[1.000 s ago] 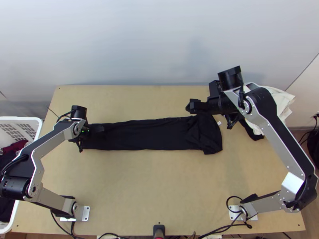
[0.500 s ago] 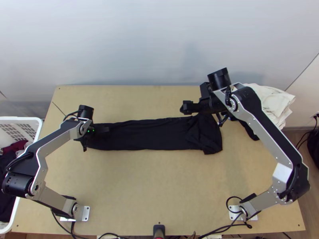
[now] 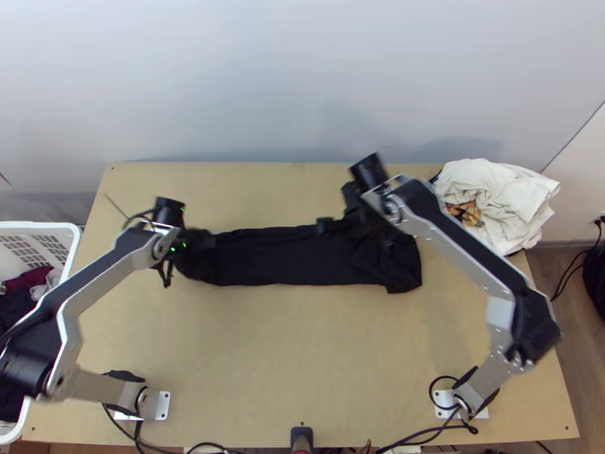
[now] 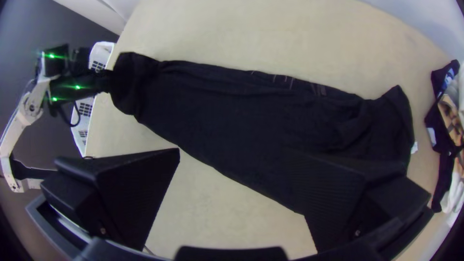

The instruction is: Fold the t-shirt

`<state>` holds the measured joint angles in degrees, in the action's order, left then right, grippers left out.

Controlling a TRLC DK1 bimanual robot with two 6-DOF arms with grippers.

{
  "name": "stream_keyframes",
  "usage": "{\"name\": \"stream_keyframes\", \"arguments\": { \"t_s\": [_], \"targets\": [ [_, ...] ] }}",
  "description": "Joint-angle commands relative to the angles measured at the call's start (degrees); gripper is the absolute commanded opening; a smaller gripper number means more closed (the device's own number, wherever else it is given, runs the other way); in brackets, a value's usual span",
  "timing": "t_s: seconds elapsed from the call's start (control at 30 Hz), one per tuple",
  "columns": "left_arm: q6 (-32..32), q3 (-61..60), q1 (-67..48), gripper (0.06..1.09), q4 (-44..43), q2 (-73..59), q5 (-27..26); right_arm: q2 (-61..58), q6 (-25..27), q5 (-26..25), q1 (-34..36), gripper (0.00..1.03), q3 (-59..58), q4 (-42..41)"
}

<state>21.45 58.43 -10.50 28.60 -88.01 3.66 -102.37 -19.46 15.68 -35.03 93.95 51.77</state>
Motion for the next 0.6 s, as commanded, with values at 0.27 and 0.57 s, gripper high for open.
{"name": "stream_keyframes", "arguments": {
  "t_s": [0.27, 0.57],
  "targets": [
    [0.6, 7.2, -1.0, 0.10, 3.2, 12.5, -0.9, -16.2, -0.4, 0.3, -5.8, 0.98, -0.5, -6.9],
    [0.8, 11.7, -2.9, 0.10, 4.4, 13.2, -1.0, -19.0, -2.8, 0.4, -5.1, 0.98, -1.2, -7.0]
  ]
}}
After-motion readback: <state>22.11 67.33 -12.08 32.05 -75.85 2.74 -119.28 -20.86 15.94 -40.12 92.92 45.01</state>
